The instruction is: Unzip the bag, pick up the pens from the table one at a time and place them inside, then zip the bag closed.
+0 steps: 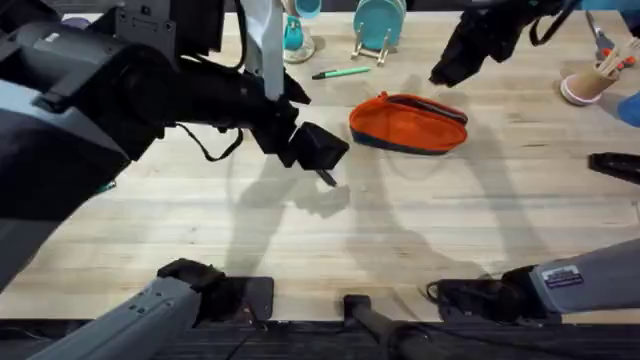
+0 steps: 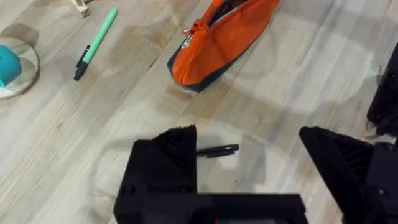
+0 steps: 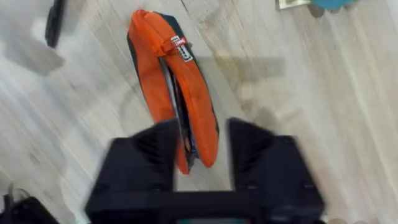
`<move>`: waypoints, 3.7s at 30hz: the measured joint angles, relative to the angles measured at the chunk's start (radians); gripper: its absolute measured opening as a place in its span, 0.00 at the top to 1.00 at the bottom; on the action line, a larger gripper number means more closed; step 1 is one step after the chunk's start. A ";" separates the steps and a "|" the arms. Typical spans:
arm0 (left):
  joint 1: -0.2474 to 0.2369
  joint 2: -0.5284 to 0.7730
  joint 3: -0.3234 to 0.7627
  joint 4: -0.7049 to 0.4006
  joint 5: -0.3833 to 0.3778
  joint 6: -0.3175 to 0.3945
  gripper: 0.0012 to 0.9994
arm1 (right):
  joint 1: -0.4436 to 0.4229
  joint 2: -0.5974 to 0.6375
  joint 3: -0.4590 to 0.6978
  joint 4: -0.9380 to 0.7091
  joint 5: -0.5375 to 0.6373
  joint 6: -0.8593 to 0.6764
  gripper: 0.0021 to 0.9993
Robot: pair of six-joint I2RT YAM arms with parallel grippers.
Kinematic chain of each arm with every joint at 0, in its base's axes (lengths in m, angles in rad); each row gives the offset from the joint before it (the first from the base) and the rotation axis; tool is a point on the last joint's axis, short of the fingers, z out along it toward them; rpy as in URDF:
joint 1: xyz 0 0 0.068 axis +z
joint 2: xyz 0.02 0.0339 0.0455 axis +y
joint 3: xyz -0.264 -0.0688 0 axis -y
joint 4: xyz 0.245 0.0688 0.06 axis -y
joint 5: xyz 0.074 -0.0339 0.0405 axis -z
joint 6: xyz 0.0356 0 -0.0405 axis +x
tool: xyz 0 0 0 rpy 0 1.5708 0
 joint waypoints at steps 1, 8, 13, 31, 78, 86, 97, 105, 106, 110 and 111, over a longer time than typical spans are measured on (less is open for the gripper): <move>0.000 0.000 0.000 0.000 0.000 0.000 0.00 | 0.000 0.000 0.000 -0.001 0.000 -0.009 0.65; 0.000 0.000 0.000 0.000 0.000 0.000 0.00 | 0.000 0.000 0.001 -0.030 0.000 -0.092 0.97; 0.000 0.000 0.000 0.000 0.000 0.000 0.00 | 0.000 0.000 0.000 -0.098 0.000 -0.250 0.97; 0.000 0.000 0.000 0.000 0.000 0.000 0.00 | 0.000 0.090 -0.002 -0.083 -0.053 -0.391 0.97; 0.000 0.000 0.000 0.000 0.000 -0.001 0.00 | 0.013 0.260 -0.004 -0.077 -0.103 -0.387 0.00; 0.000 0.000 0.000 0.000 0.000 -0.001 0.00 | 0.013 0.260 -0.004 -0.077 -0.105 -0.387 0.00; 0.000 0.000 0.000 0.000 0.000 -0.003 0.00 | 0.013 0.260 -0.007 -0.045 -0.106 -0.380 0.00; 0.000 0.000 0.000 0.000 0.000 -0.003 0.00 | 0.018 0.260 0.001 -0.034 -0.071 -0.191 0.00; 0.000 0.000 0.000 0.000 0.000 -0.003 0.00 | 0.019 0.260 0.008 -0.037 -0.066 -0.163 0.00; 0.000 0.000 0.000 0.000 -0.001 -0.003 0.00 | 0.019 0.260 0.076 -0.097 -0.045 -0.071 0.00; 0.000 0.000 0.000 0.000 -0.002 -0.003 0.01 | 0.019 0.260 0.098 -0.114 -0.042 -0.060 0.00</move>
